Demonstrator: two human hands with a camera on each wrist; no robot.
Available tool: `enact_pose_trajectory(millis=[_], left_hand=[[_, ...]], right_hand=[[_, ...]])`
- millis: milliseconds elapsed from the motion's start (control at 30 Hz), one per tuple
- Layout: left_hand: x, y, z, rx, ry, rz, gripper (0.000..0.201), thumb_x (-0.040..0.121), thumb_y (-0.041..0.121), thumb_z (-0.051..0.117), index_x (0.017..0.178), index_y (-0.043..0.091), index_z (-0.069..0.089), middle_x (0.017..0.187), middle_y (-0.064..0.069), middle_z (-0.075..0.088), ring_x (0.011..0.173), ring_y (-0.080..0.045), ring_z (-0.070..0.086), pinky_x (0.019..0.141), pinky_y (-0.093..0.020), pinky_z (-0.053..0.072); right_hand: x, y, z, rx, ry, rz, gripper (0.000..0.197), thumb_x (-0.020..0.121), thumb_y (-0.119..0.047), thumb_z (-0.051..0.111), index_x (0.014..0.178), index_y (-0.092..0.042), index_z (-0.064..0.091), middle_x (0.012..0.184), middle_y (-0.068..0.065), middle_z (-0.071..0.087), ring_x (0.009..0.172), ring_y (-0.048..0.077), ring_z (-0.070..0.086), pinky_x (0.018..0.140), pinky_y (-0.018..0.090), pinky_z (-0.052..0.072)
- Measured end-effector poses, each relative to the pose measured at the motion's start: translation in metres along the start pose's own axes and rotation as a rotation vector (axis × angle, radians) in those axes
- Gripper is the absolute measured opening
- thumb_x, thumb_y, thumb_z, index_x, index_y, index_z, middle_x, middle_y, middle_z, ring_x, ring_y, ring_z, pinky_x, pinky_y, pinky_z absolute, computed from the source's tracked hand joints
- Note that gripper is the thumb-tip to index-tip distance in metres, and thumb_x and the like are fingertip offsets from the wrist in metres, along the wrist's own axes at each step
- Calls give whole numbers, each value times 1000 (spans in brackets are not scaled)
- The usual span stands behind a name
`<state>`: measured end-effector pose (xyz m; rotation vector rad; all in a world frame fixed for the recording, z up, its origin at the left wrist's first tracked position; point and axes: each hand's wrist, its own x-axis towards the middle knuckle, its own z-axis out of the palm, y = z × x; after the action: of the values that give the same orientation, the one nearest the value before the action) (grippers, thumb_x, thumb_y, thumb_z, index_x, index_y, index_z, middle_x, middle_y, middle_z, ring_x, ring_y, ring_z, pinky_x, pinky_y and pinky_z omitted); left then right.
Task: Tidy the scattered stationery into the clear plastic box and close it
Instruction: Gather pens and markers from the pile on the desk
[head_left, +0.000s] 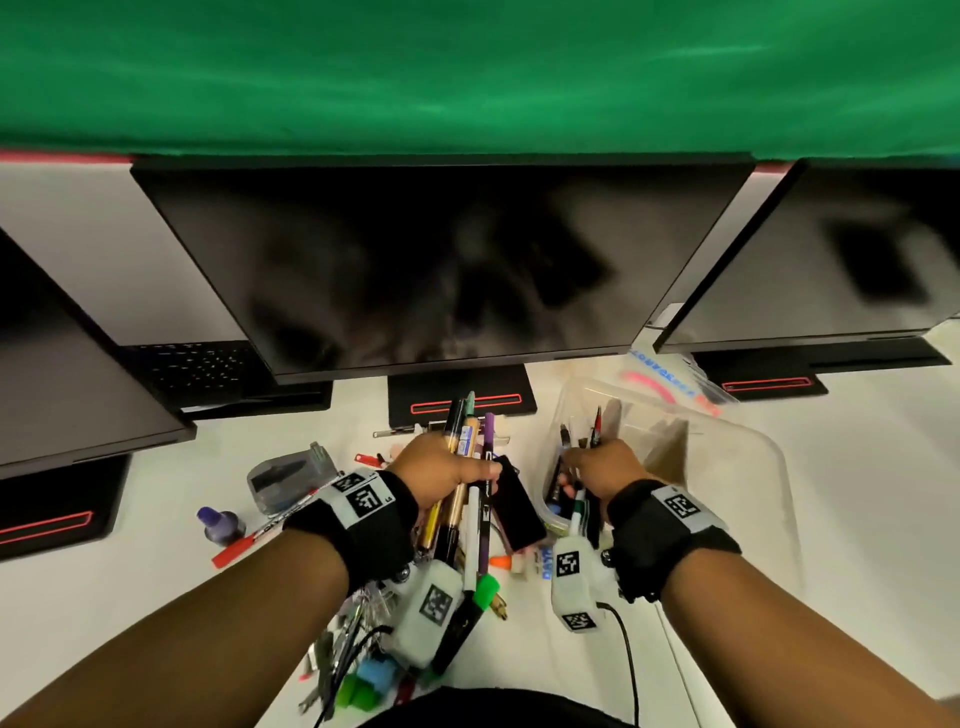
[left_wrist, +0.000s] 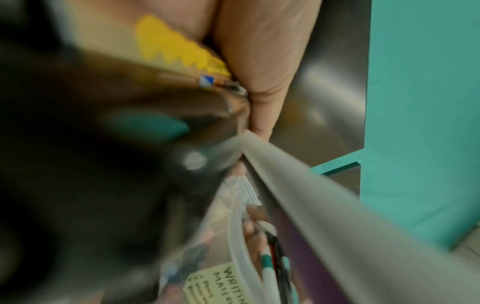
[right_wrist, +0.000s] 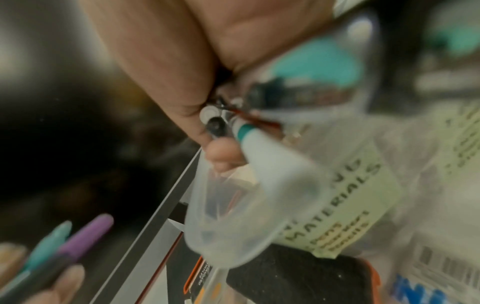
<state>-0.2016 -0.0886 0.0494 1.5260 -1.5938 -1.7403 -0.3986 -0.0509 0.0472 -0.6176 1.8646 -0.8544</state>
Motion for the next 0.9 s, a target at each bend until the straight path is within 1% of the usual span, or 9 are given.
enact_pose_trajectory(millis=[100, 167, 200, 333, 400, 567, 667, 767, 900], left_hand=[[4, 9, 7, 12, -10, 14, 79, 41, 50, 78, 94, -8, 65, 97, -28, 68, 95, -44, 65, 93, -57, 49], [6, 14, 11, 32, -8, 28, 72, 44, 50, 76, 90, -5, 68, 92, -24, 71, 92, -39, 67, 93, -53, 51], [6, 16, 12, 39, -5, 33, 65, 48, 47, 76, 88, -3, 69, 90, -20, 72, 90, -36, 69, 93, -51, 51], [6, 19, 19, 68, 37, 29, 33, 72, 30, 75, 86, 0, 71, 90, -15, 73, 89, -29, 69, 93, -44, 52], [7, 21, 22, 68, 56, 25, 29, 75, 27, 74, 86, 1, 71, 89, -13, 74, 88, -28, 70, 93, -43, 52], [10, 23, 38, 61, 115, 24, 31, 75, 26, 75, 89, -1, 69, 90, -18, 72, 88, -32, 69, 90, -45, 53], [13, 25, 51, 110, 154, 42, 20, 75, 24, 76, 70, 10, 63, 71, -10, 65, 69, -25, 62, 72, -33, 50], [15, 29, 67, 153, 190, 67, 23, 74, 24, 77, 65, 16, 57, 70, -5, 62, 67, -21, 58, 68, -28, 45], [14, 32, 90, 193, 217, 103, 15, 75, 21, 76, 72, 16, 62, 74, -1, 66, 70, -19, 61, 64, -23, 43]], right_hand=[[10, -3, 4, -85, 21, -23, 13, 90, -7, 57, 79, 1, 58, 66, 14, 61, 47, 20, 59, 46, 24, 52], [17, -3, 4, -196, 44, -51, 23, 88, -15, 62, 98, 5, 63, 91, 18, 68, 79, 32, 67, 75, 36, 57], [16, -4, 3, -243, 57, -50, 31, 87, -17, 63, 108, 6, 61, 103, 20, 67, 94, 35, 65, 89, 40, 53], [12, -5, -4, -321, 21, -85, 50, 88, -17, 61, 131, 5, 46, 134, 20, 52, 123, 36, 50, 107, 40, 38], [7, -3, -9, -358, -2, -149, 53, 88, -15, 61, 136, 0, 43, 138, 16, 50, 126, 32, 48, 108, 35, 37], [-23, 14, -37, -479, -75, -419, 29, 86, -14, 63, 115, -14, 62, 115, 6, 65, 107, 22, 62, 99, 33, 47], [-42, 30, -71, -901, -90, -653, 48, 77, -45, 62, 119, -20, 63, 130, -2, 54, 124, 19, 45, 111, 33, 32], [-47, 54, -97, -1073, -270, -637, 72, 64, -69, 48, 123, -29, 59, 136, -6, 48, 134, 17, 30, 114, 25, 20], [-49, 77, -106, -1054, -424, -600, 38, 89, -27, 57, 127, -27, 57, 127, -3, 58, 120, 16, 50, 93, 15, 34]])
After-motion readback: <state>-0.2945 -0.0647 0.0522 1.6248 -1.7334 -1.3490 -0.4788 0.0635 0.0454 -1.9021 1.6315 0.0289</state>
